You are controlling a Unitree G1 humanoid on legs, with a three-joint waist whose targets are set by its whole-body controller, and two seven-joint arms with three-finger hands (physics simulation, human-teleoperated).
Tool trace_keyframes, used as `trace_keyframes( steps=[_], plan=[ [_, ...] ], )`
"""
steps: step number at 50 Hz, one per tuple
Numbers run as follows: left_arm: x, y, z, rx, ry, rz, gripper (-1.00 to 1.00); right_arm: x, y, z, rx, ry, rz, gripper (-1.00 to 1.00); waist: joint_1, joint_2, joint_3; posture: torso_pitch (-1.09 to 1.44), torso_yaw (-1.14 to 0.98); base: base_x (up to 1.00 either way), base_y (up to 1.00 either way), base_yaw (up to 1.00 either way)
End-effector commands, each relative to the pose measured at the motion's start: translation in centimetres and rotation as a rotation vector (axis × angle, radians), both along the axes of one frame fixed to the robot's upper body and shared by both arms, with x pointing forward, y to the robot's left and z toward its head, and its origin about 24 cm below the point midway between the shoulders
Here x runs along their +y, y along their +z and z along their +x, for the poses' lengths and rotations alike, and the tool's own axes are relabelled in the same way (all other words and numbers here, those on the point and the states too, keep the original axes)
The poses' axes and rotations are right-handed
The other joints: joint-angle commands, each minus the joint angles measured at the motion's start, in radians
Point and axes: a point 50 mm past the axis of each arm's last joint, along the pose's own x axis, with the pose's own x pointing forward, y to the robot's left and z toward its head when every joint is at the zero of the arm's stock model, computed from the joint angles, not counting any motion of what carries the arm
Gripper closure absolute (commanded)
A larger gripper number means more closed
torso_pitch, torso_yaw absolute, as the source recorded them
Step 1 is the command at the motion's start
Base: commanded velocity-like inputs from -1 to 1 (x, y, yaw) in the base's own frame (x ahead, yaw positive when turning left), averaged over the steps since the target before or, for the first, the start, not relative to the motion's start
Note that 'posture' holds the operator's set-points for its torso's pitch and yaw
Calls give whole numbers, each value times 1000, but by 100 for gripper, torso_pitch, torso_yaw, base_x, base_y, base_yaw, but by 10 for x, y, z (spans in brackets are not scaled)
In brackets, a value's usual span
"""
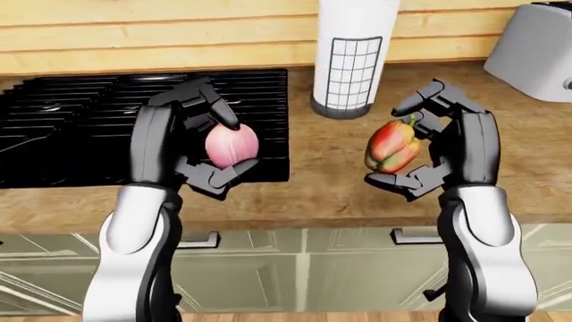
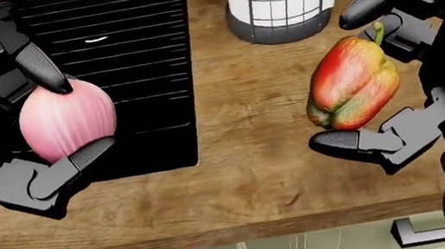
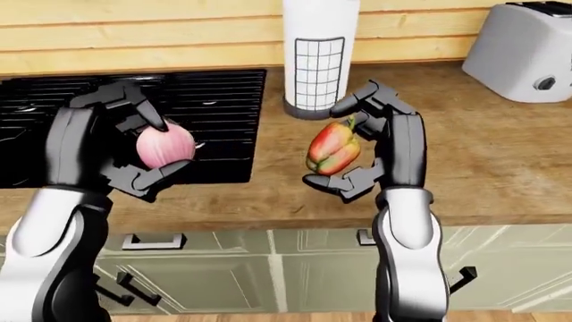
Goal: Place the avocado, onion, tomato and bell pepper on the cutting board.
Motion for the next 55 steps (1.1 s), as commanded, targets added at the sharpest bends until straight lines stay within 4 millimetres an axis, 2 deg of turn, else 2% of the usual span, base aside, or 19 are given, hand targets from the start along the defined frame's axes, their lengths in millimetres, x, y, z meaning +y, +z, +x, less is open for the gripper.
trace_keyframes(
  steps=[1, 10, 13, 14, 18, 22, 25, 26, 27, 38, 40, 41, 42, 45, 48, 50, 52, 53, 55],
  plan=[
    [-1, 11, -5, -66, -1, 1, 100, 0, 13, -5, -75, -2, -18, 100, 0, 9, -19, 0, 0, 0, 45, 0],
    [1, 13, -9, -69, -1, 0, 100, 1, 16, -4, -80, 5, -16, 100, -5, -79, -5, 0, 0, 0, 46, 0],
    [1, 12, -8, -67, -2, -1, 100, 1, 13, -4, -72, 3, -21, 100, -6, -137, -15, 0, 0, 0, 46, 0],
    [1, 11, -7, -67, 2, 5, 100, 1, 14, -4, -73, 2, -23, 100, -15, -106, -10, 0, 0, 0, 46, 0],
    [-1, 11, -5, -66, 0, 4, 100, 0, 13, -5, -72, -1, -25, 100, -8, -126, -31, 0, 0, 0, 52, 0],
    [-1, 10, -4, -66, 2, 4, 100, 1, 12, -6, -73, 1, -19, 100, -10, -83, -8, 0, 0, 0, 55, 0],
    [-2, 11, -4, -68, 1, 2, 100, 1, 11, -6, -71, -1, -19, 100, -15, -7, -16, 0, 0, 0, 55, 0],
    [-1, 10, -4, -67, 3, 5, 100, 1, 12, -5, -72, -2, -23, 100, -11, 52, -32, 0, 0, 0, 55, 0],
    [-1, 10, -4, -67, 3, 4, 100, 1, 12, -5, -72, -2, -20, 100, -5, 11, -25, 0, 0, 0, 55, 0],
    [-1, 8, -6, -64, 4, 4, 100, 1, 9, -5, -69, -4, -24, 100, -5, -91, 0, 0, 0, 0, 55, 0],
    [-1, 8, -7, -62, 3, 4, 100, 1, 9, -5, -68, -4, -23, 100, -6, -135, -15, 0, 0, 0, 55, 0],
    [-1, 8, -7, -62, 4, 4, 100, 1, 9, -5, -69, -5, -27, 100, -19, -101, -8, 0, 0, 0, 55, 0],
    [-1, 8, -6, -62, 3, 4, 100, 1, 9, -5, -69, -4, -26, 100, -11, -119, -14, 0, 0, 0, 55, 0],
    [-1, 8, -6, -64, 6, 7, 100, 1, 9, -6, -69, -5, -29, 100, -10, -121, -30, 0, 0, 0, 55, 0],
    [-2, 8, -5, -64, 3, 5, 100, 1, 8, -6, -69, -5, -29, 100, -14, -83, -8, 0, 0, 0, 55, 0],
    [-2, 8, -4, -64, 5, 7, 100, 1, 10, -6, -70, -4, -29, 100, -17, -38, -7, 0, 0, 0, 55, 0],
    [-2, 9, -4, -65, 3, 7, 100, 1, 10, -5, -70, -4, -29, 100, -7, 66, -34, 0, 0, 0, 55, 0],
    [-2, 9, -5, -66, 2, 9, 100, 2, 11, -5, -72, -1, -30, 100, -9, 0, -15, 0, 0, 0, 55, 0],
    [-2, 10, -6, -65, 1, 10, 100, 1, 11, -5, -72, -3, -31, 100, 1, 0, -14, 0, 0, 0, 55, 0]
  ],
)
